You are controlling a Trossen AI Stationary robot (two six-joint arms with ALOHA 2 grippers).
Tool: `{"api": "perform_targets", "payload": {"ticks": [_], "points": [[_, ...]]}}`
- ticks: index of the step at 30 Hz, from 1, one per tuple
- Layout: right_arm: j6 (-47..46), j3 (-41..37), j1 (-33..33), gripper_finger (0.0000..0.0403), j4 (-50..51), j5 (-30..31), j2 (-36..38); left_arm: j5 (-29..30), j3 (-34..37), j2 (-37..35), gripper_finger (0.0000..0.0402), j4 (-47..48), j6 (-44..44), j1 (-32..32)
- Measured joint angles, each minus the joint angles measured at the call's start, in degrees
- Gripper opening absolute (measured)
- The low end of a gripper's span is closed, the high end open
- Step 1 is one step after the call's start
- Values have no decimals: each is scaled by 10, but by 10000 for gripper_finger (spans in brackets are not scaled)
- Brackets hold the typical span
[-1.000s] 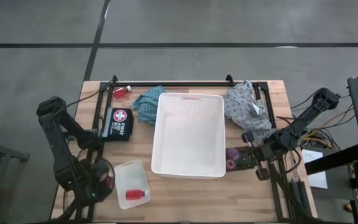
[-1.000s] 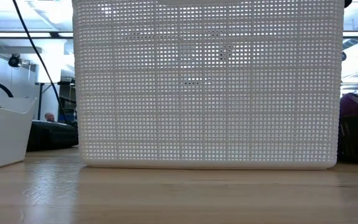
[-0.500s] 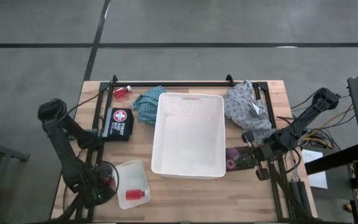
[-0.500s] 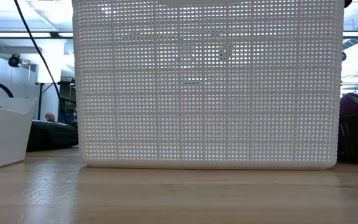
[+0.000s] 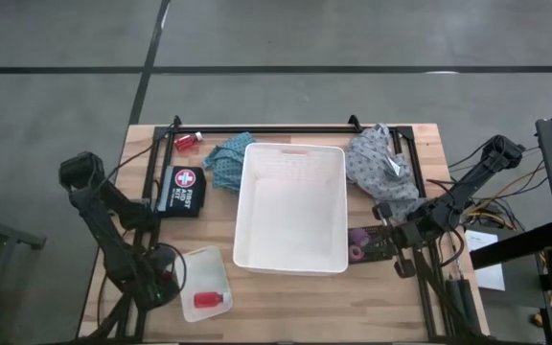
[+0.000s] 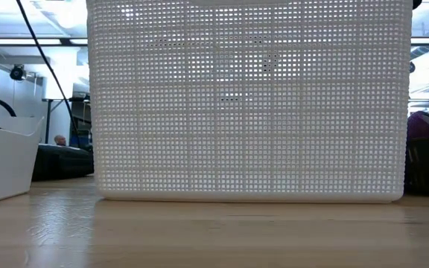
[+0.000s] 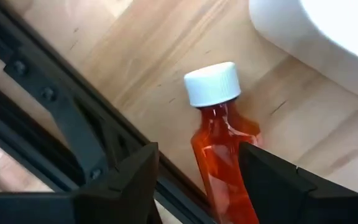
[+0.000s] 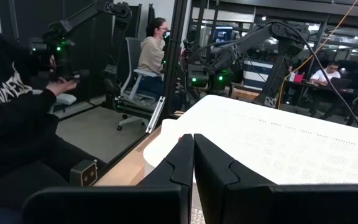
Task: Pick & place medical supplies in basket/bin
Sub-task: Put the bottom orange bottle into the white bin
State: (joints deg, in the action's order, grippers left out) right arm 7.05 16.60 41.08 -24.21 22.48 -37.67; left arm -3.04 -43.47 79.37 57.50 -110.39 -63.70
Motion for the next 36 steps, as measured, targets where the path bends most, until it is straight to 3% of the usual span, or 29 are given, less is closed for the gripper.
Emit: {"api": "perform_targets", "payload": {"ticks": [15,36], "points": [[0,0,0,8,0,0,0,33,13,0,226,-39,39,4],[0,0,0,8,0,0,0,33,35,0,226,-96,38,4]]}}
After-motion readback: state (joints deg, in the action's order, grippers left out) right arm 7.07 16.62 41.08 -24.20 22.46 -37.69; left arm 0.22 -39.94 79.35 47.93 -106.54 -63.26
